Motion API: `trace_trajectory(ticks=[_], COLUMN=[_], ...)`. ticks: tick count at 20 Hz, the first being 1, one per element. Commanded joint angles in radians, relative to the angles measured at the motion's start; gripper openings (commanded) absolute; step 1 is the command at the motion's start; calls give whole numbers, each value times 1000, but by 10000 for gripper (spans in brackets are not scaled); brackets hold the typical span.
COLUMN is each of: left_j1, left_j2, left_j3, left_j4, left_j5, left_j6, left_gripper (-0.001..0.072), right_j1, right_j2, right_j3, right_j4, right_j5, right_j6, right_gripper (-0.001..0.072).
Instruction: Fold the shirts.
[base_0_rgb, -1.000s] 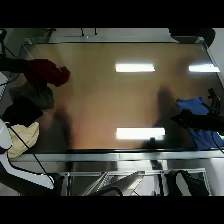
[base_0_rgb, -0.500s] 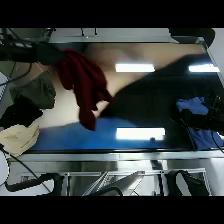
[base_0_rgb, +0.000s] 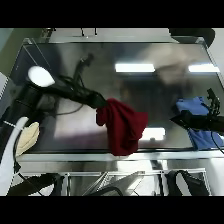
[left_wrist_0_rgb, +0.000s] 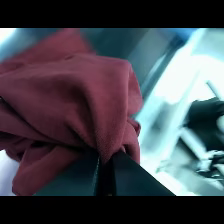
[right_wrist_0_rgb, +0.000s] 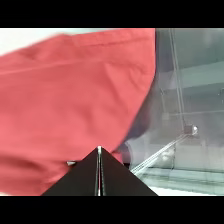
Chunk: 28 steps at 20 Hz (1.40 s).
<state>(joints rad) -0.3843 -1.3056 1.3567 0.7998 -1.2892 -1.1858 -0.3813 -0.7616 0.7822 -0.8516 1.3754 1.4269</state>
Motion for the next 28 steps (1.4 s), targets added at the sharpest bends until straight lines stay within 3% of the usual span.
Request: trace_trajectory(ticks=[1,4,5,6,7,8,11,13,16,17,18,21,24,28], left_j1=[-16,64,95,129,161,194,273,294,295,287,273,204,158,194], left_j2=[5,5,5,5,5,5,23,89,212,245,272,301,277,150], left_j3=[-134,-95,-69,-43,-26,-18,-79,-230,-505,-579,-647,-773,-819,-765], left_j4=[95,90,90,90,92,91,91,92,89,89,88,58,45,45], left_j5=[95,-35,-96,-156,-203,-235,-333,-307,-166,-103,-34,143,284,374], left_j6=[-1,-13,-13,-14,-49,-100,-141,-140,-147,-148,-148,-147,-143,-115], left_gripper=[22,26,28,285,681,701,701,701,701,701,701,700,700,700], right_j1=[1,15,29,49,75,101,187,249,349,386,421,508,577,697], right_j2=[1,1,1,1,1,1,1,0,-27,-58,-96,-246,-409,-543], right_j3=[0,0,-2,-9,-26,-48,-133,-195,-257,-259,-259,-258,-256,-256], right_j4=[0,0,0,0,0,0,0,0,1,1,9,190,439,644], right_j5=[13,21,21,20,13,3,-37,-110,-251,-285,-320,-438,-417,-400], right_j6=[-32,-44,-44,-44,-44,-44,-45,-66,-97,-97,-99,-226,-437,-599], right_gripper=[19,28,109,278,294,294,297,304,309,433,602,594,591,583])
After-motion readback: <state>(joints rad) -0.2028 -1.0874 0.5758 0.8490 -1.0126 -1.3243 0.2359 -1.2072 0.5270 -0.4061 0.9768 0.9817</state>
